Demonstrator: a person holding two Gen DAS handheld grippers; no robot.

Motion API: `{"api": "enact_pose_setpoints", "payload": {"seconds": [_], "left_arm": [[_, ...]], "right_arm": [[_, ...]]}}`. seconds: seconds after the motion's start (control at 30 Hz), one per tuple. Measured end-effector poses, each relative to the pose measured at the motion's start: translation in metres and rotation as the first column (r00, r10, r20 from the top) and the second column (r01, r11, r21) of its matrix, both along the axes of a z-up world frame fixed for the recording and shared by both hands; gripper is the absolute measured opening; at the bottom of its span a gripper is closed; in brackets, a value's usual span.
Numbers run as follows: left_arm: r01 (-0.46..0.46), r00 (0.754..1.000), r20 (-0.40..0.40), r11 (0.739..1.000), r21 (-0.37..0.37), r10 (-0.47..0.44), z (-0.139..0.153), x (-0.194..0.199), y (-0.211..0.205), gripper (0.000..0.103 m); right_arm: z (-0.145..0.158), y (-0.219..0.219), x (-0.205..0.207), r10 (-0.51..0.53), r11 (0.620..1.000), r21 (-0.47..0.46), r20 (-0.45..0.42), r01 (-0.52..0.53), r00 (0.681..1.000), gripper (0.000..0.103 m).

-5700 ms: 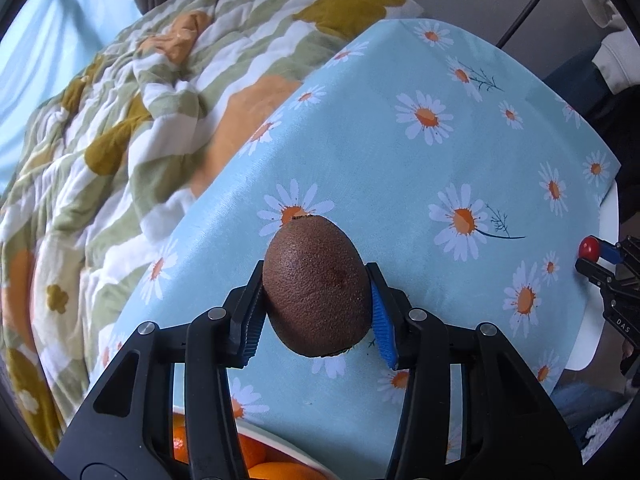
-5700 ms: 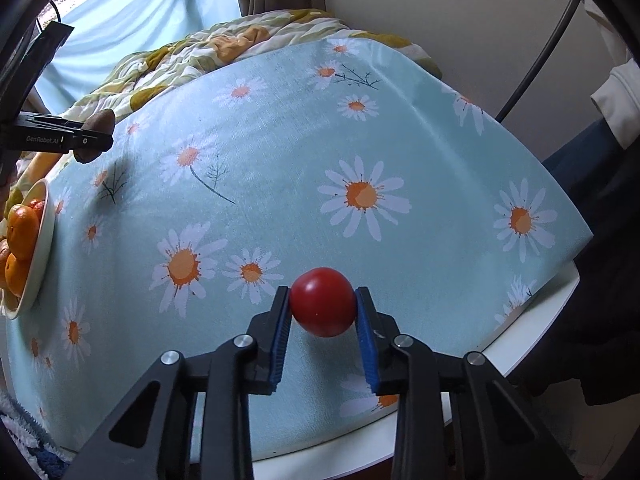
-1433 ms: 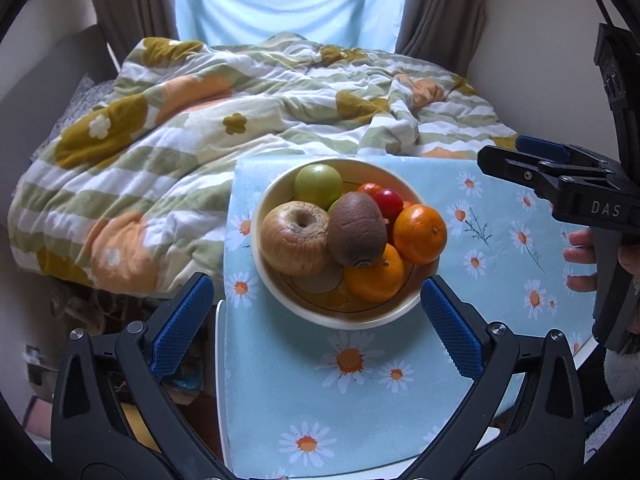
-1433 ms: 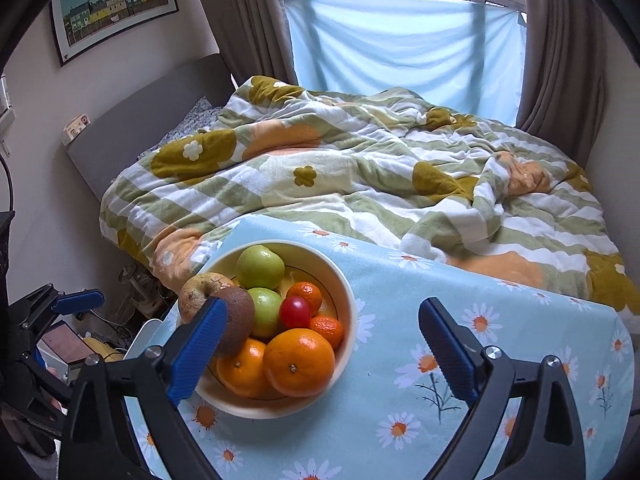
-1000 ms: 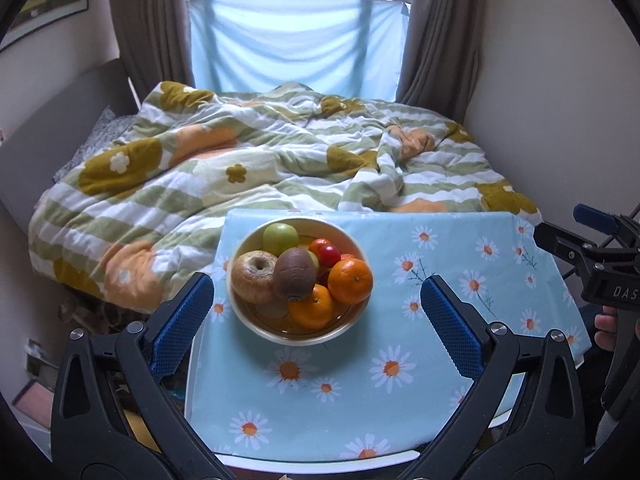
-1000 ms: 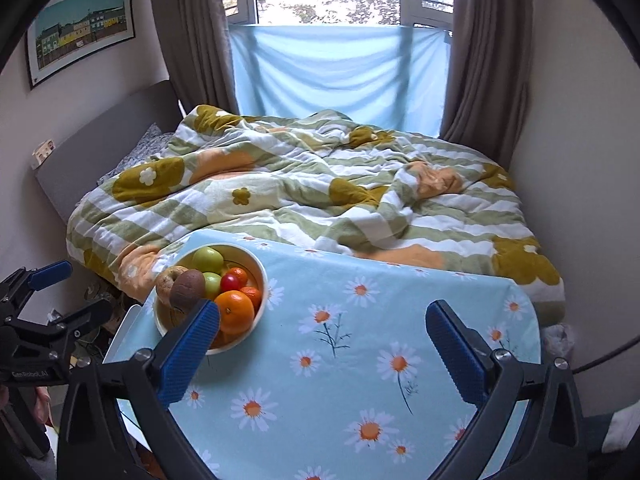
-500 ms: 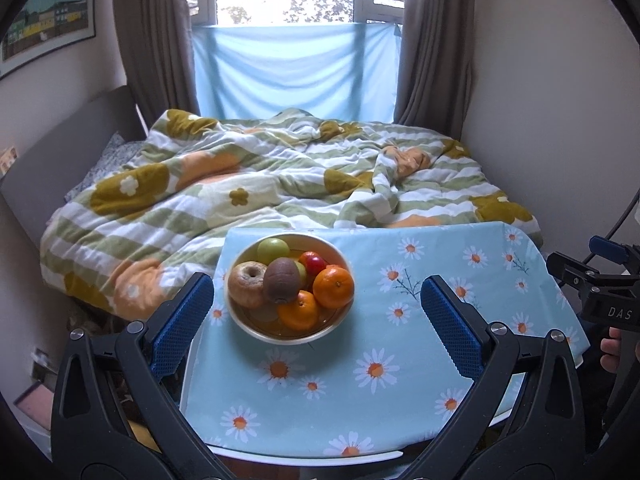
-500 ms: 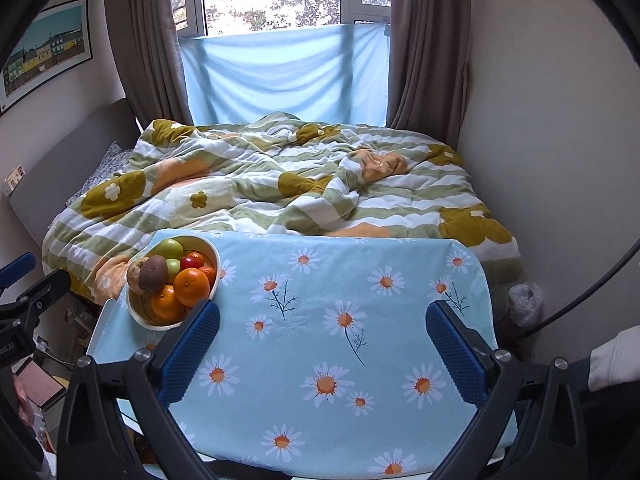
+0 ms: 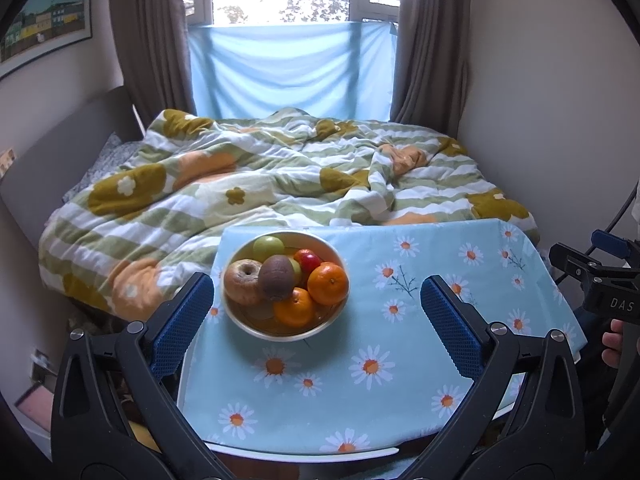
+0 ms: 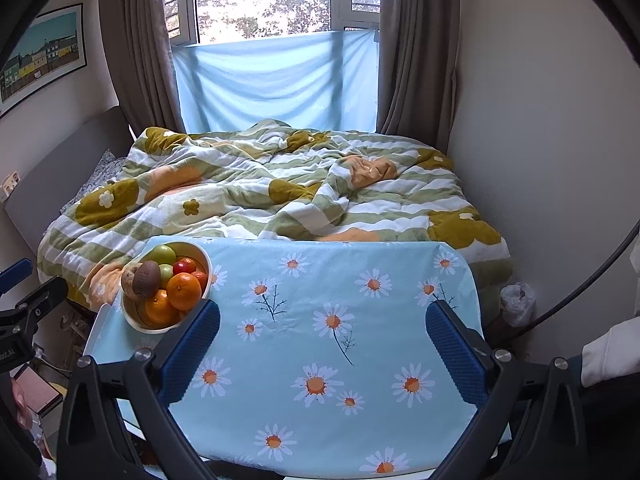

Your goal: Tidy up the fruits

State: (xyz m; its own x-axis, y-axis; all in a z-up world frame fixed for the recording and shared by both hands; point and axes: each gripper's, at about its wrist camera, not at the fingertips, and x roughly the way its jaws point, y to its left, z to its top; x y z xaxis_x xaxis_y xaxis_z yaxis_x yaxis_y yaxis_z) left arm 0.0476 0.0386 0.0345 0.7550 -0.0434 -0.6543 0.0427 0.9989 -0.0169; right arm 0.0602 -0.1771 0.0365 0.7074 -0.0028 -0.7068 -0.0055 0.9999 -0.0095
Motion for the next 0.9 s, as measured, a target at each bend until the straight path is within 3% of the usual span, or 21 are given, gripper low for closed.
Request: {"api": "enact_pose_setpoints", "payload": {"seconds": [0.9], "left_arm": [[-0.003,1.000,0.006,1.000,0.003,0.003,0.0036,0.0031,0.0001,0.103]], "right_arm": [[-0.0006,-0.0058,0.0013,-0.008,1.000,-0.004,-0.001,0.008,1.000,0.103]]}}
